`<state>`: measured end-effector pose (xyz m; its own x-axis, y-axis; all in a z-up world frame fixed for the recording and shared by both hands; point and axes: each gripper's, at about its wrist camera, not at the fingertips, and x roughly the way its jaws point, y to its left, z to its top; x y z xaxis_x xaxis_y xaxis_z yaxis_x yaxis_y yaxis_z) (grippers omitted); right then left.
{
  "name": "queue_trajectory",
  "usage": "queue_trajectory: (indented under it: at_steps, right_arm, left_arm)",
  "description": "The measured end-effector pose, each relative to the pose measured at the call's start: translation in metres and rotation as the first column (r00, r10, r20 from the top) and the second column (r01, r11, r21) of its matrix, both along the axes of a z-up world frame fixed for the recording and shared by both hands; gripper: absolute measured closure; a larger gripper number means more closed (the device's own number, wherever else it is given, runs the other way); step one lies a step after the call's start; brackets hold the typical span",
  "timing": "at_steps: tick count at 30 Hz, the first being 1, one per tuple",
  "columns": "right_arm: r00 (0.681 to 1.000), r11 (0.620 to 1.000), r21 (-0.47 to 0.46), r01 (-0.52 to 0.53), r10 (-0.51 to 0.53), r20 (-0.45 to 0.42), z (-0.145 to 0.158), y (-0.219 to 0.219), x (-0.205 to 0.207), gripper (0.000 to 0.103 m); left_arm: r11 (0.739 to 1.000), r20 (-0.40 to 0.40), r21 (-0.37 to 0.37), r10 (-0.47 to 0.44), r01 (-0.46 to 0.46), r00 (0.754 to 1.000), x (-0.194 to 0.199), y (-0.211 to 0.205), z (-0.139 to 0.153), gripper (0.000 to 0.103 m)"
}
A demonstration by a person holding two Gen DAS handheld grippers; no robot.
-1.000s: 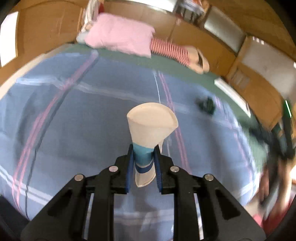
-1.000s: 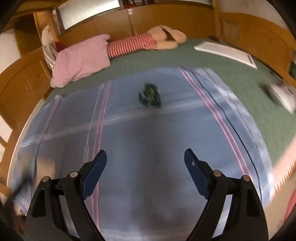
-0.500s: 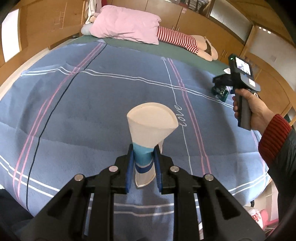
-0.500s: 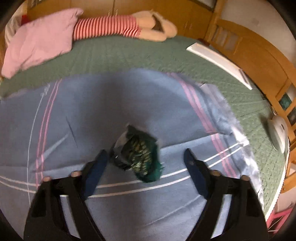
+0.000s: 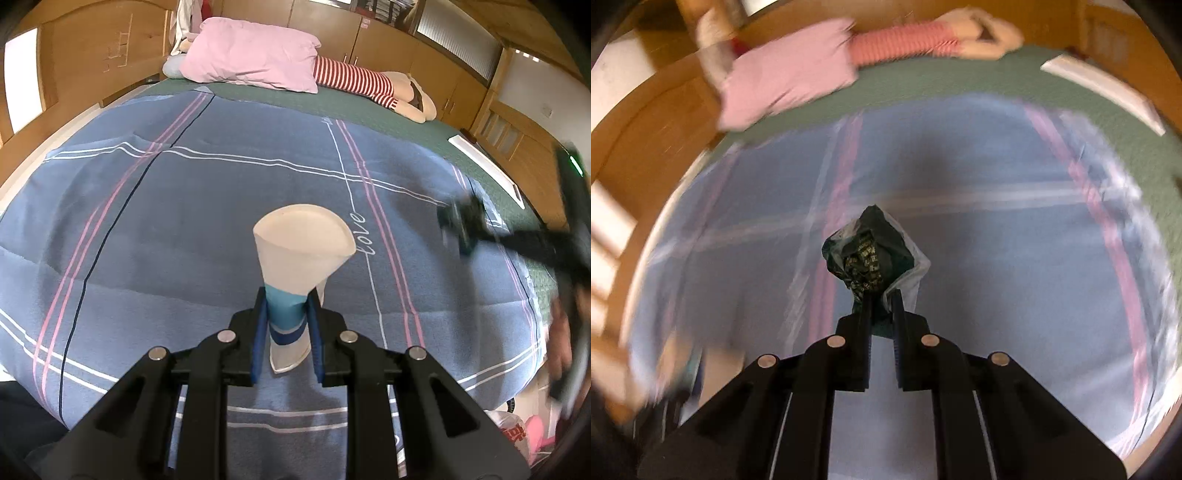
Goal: Collect trash
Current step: 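Grasp the dark green snack bag with the right tool, then carry the green bag over the bin bag with the right tool while the left tool carries the cup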
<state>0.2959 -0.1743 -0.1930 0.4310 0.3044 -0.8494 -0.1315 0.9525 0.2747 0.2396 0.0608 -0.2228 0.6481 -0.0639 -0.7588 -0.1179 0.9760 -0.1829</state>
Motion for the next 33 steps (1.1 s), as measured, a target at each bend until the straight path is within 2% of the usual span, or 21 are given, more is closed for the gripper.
queue_trajectory:
  at_steps: [4, 5, 8, 10, 12, 13, 14, 15, 16, 18, 19, 20, 21, 23, 25, 28, 31, 33]
  right_arm:
    - [0.998, 0.999, -0.045, -0.001, -0.002, -0.063, -0.013, -0.001, -0.061, 0.092]
    - [0.998, 0.998, -0.059, 0.005, -0.009, -0.064, -0.013, 0.001, -0.069, 0.092]
    - [0.998, 0.994, -0.107, 0.019, -0.025, -0.056, -0.015, 0.004, -0.087, 0.092]
    - [0.998, 0.994, -0.111, 0.024, -0.030, -0.056, -0.016, 0.002, -0.088, 0.091]
    - [0.997, 0.991, -0.119, 0.053, -0.059, -0.050, -0.017, 0.000, -0.088, 0.084]
    - [0.997, 0.989, -0.133, 0.065, -0.071, -0.037, -0.016, 0.001, -0.086, 0.074]
    - [0.997, 0.986, -0.148, 0.074, -0.079, -0.026, -0.017, 0.002, -0.085, 0.059]
    - [0.996, 0.982, -0.167, 0.084, -0.087, -0.011, -0.018, 0.003, -0.082, 0.051]
    - [0.996, 0.979, -0.184, 0.090, -0.090, 0.006, -0.018, 0.005, -0.079, 0.045]
    - [0.997, 0.978, -0.192, 0.081, -0.080, 0.016, -0.021, 0.009, -0.074, 0.045]
    - [0.997, 0.979, -0.189, 0.079, -0.077, 0.016, -0.023, 0.010, -0.072, 0.045]
    - [0.997, 0.979, -0.188, 0.079, -0.077, 0.017, -0.024, 0.011, -0.071, 0.050]
    - [0.997, 0.979, -0.190, 0.077, -0.075, 0.018, -0.024, 0.013, -0.071, 0.056]
    - [0.997, 0.979, -0.191, 0.074, -0.070, 0.029, -0.023, 0.017, -0.073, 0.059]
    - [0.997, 0.982, -0.170, 0.077, -0.071, 0.037, -0.018, 0.017, -0.077, 0.060]
    - [0.994, 0.984, -0.153, 0.091, -0.081, 0.067, 0.000, 0.015, -0.092, 0.060]
    - [0.990, 0.985, -0.142, 0.095, -0.078, 0.118, 0.030, 0.008, -0.116, 0.060]
    - [0.983, 0.986, -0.135, 0.102, -0.080, 0.162, 0.056, 0.000, -0.137, 0.060]
  left_arm:
    - [0.996, -0.015, -0.086, 0.021, -0.022, 1.000, 0.000, 0.013, -0.002, 0.081]
    - [0.989, -0.028, -0.144, 0.022, -0.025, 0.999, 0.001, 0.019, -0.005, 0.081]
    - [0.971, -0.064, -0.238, 0.017, -0.032, 0.998, 0.005, 0.026, -0.013, 0.080]
    - [0.964, -0.076, -0.267, -0.001, -0.019, 0.997, 0.008, 0.024, -0.017, 0.078]
    - [0.964, -0.082, -0.266, -0.003, -0.019, 0.997, 0.013, 0.021, -0.018, 0.063]
    - [0.964, -0.080, -0.265, 0.008, -0.029, 0.997, 0.015, 0.022, -0.018, 0.049]
    - [0.963, -0.075, -0.266, 0.021, -0.040, 0.997, 0.017, 0.022, -0.018, 0.044]
    - [0.962, -0.070, -0.269, 0.029, -0.047, 0.997, 0.020, 0.021, -0.018, 0.035]
    - [0.961, -0.070, -0.272, 0.028, -0.046, 0.997, 0.023, 0.020, -0.019, 0.035]
    - [0.966, -0.079, -0.258, 0.002, -0.022, 0.997, 0.030, 0.012, -0.021, 0.035]
    - [0.970, -0.083, -0.241, -0.011, -0.009, 0.997, 0.032, 0.008, -0.022, 0.041]
    - [0.977, -0.084, -0.213, -0.037, 0.018, 0.996, 0.034, 0.002, -0.023, 0.058]
    - [0.981, -0.087, -0.193, -0.050, 0.033, 0.995, 0.036, -0.002, -0.023, 0.067]
    - [0.987, -0.087, -0.151, -0.072, 0.058, 0.994, 0.036, -0.007, -0.022, 0.078]
    - [0.989, -0.060, -0.131, -0.076, 0.067, 0.995, 0.033, -0.009, -0.017, 0.079]
    - [0.994, 0.028, -0.075, -0.080, 0.082, 0.996, 0.023, -0.013, -0.001, 0.079]
    - [0.990, 0.128, -0.030, -0.133, 0.138, 0.983, 0.005, -0.019, 0.021, 0.079]
    - [0.988, 0.164, 0.035, -0.157, 0.154, 0.974, -0.011, -0.026, 0.038, 0.079]
